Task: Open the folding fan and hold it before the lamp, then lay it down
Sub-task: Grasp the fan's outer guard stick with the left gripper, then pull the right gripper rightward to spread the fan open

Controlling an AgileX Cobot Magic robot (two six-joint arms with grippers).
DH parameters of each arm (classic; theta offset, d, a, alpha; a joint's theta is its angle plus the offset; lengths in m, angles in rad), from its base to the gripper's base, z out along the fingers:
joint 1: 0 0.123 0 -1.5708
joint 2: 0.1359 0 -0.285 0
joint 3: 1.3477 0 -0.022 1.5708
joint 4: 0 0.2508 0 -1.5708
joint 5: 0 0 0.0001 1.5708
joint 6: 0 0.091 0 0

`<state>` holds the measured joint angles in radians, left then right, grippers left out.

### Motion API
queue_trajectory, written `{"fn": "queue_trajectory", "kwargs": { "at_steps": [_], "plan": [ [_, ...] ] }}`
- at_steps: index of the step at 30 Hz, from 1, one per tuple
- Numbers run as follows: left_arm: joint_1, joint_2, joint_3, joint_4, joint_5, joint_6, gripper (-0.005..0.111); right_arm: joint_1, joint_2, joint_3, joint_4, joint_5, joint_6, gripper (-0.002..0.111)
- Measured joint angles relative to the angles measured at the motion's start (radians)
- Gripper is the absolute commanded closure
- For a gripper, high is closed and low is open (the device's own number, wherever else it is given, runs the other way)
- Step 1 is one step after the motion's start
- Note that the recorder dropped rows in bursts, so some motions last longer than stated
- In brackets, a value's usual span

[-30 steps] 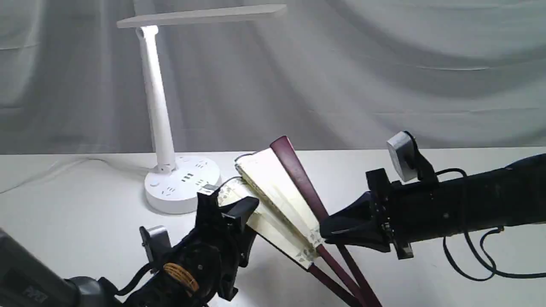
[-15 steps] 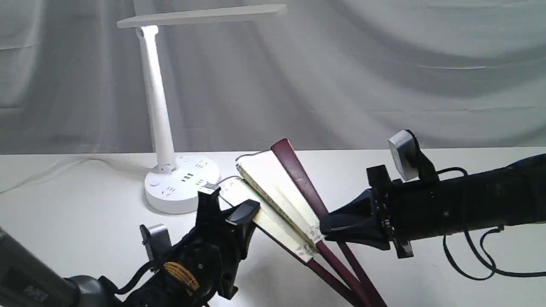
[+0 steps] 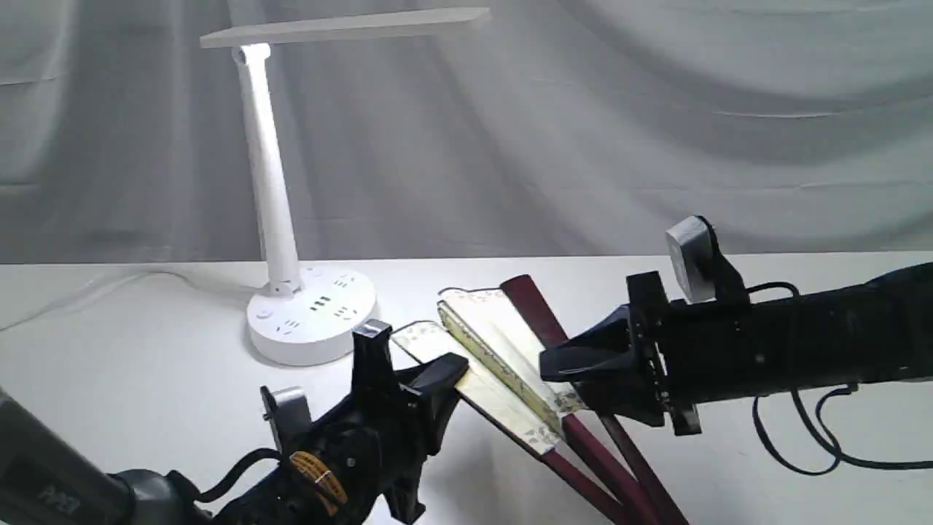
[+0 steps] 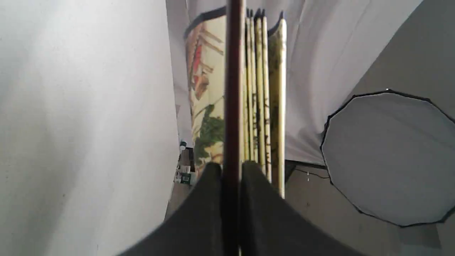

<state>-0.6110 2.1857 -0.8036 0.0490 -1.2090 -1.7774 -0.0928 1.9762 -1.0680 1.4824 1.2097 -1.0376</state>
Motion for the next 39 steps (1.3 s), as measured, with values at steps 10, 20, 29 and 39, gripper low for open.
{"fn": "queue_trajectory", "kwargs": {
  "at_steps": [10, 20, 29, 39],
  "plan": [
    [0.000, 0.000, -0.004, 0.037, -0.008, -0.011, 0.107, 0.000, 0.000, 0.000, 0.042, 0.000, -0.011, 0.073],
    [0.000, 0.000, -0.004, 0.068, -0.019, -0.011, 0.107, -0.017, 0.000, 0.000, 0.060, -0.028, -0.015, 0.093],
    [0.000, 0.000, -0.004, 0.086, -0.022, -0.020, 0.107, -0.021, 0.000, 0.000, 0.060, -0.036, -0.007, 0.108],
    [0.002, 0.000, -0.004, 0.086, -0.018, -0.023, 0.107, -0.025, 0.000, 0.000, 0.062, -0.064, -0.007, 0.108]
  ]
}}
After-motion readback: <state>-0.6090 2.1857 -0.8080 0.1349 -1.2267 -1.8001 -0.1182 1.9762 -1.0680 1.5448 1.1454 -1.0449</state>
